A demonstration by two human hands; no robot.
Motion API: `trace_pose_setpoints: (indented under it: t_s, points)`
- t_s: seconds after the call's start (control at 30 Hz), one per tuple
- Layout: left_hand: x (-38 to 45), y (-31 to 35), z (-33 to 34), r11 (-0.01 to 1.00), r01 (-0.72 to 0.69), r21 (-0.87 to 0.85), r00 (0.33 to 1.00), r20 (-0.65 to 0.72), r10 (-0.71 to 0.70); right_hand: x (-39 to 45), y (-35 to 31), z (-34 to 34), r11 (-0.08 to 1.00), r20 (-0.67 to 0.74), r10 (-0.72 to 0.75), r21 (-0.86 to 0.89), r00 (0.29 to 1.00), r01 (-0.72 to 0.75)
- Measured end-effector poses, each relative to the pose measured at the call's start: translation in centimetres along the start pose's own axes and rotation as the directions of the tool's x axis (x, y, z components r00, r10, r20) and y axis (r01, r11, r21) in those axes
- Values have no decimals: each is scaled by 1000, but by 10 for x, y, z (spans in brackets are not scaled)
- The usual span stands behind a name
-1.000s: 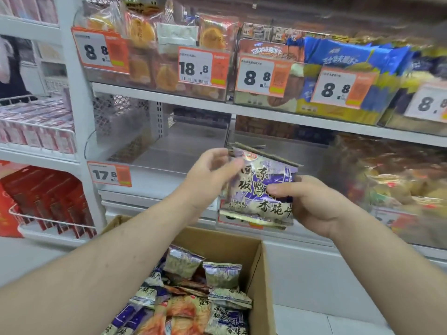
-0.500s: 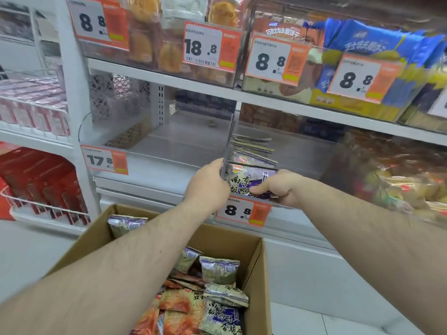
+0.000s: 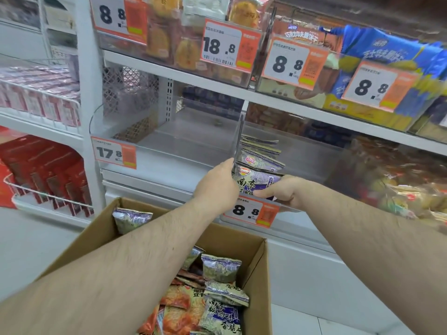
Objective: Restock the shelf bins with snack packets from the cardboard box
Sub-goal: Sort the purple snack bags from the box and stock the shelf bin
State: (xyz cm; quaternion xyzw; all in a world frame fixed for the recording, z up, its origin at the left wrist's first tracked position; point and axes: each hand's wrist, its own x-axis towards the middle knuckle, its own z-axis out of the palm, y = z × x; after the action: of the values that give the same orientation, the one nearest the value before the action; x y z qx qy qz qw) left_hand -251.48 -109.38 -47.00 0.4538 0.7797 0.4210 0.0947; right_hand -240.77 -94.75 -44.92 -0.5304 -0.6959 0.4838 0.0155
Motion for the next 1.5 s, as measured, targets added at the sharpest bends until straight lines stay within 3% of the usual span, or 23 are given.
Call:
trace_pose_setpoints:
  t_s: [0.17,0.27,0.33,0.37,0.4,0.43,0.5,0.53,0.57,0.6,0.63,0.7,0.73,0.8,0.93,1.07,1.2,1.27,1.37,1.43,1.47,1.5]
  points:
    - [-12,1,-25,997,22,78,984,174,-36,-18,-1,-3,990,-48,64,-124,997,-70]
    - [-29,-11,-46,995,8,104,989,147,-23,-41,-9,-8,991,-100,5,-136,995,-19]
    - [-49,-21,-61,995,-2,104,985,170,-16,-57,-15,-8,988,-231,-97,-141,968,66]
    - [-60,-27,-68,995,1,98,980,199,-21,-64,-15,-5,972,-350,-188,-201,918,122]
    - [-72,-32,-75,995,5,97,973,230,-28,-72,-13,1,935,-478,-323,-294,817,198]
    - [-82,-39,-81,994,13,105,965,259,-40,-82,-11,12,870,-561,-487,-383,669,312]
    - [-99,-50,-92,990,53,134,947,307,-92,-105,1,50,652,-523,-752,-498,402,572]
    - [-105,-56,-95,986,83,144,937,326,-127,-111,9,71,553,-441,-827,-528,349,645]
    - [-109,-62,-97,983,116,141,928,336,-158,-112,19,92,494,-329,-869,-560,368,665]
    - [-112,-68,-97,981,155,116,919,347,-186,-108,30,112,474,-193,-867,-607,460,638]
    - [-116,-73,-97,977,199,74,910,357,-212,-99,40,129,466,-45,-800,-675,598,572]
    - [-124,-84,-93,955,295,-4,887,372,-273,-76,64,156,386,159,-527,-830,835,402]
    - [-127,-90,-90,939,343,-18,869,386,-310,-62,78,167,328,196,-403,-881,894,341]
    - [-133,-100,-86,916,400,5,824,435,-362,-36,108,184,250,184,-262,-935,947,251]
    - [-138,-112,-86,887,462,-19,757,529,-383,-6,151,198,212,78,-190,-970,979,119]
    - [-137,-124,-88,829,558,-34,714,529,-458,-3,146,204,95,149,-216,-980,965,173]
    - [-140,-141,-96,626,773,-105,555,590,-586,-37,97,209,169,208,-375,-943,903,287]
    - [-140,-151,-100,461,876,-143,436,642,-630,-64,77,214,212,226,-540,-896,811,390]
    - [-142,-155,-101,249,946,-206,319,722,-614,-98,64,232,145,257,-792,-802,553,580]
    - [-145,-153,-99,268,933,-241,357,715,-601,-111,61,244,87,257,-880,-741,401,666]
    - [-145,-155,-98,296,912,-282,408,683,-606,-115,60,247,76,285,-879,-709,383,701]
    - [-145,-156,-98,314,890,-330,456,644,-614,-117,59,249,110,323,-840,-685,436,720]
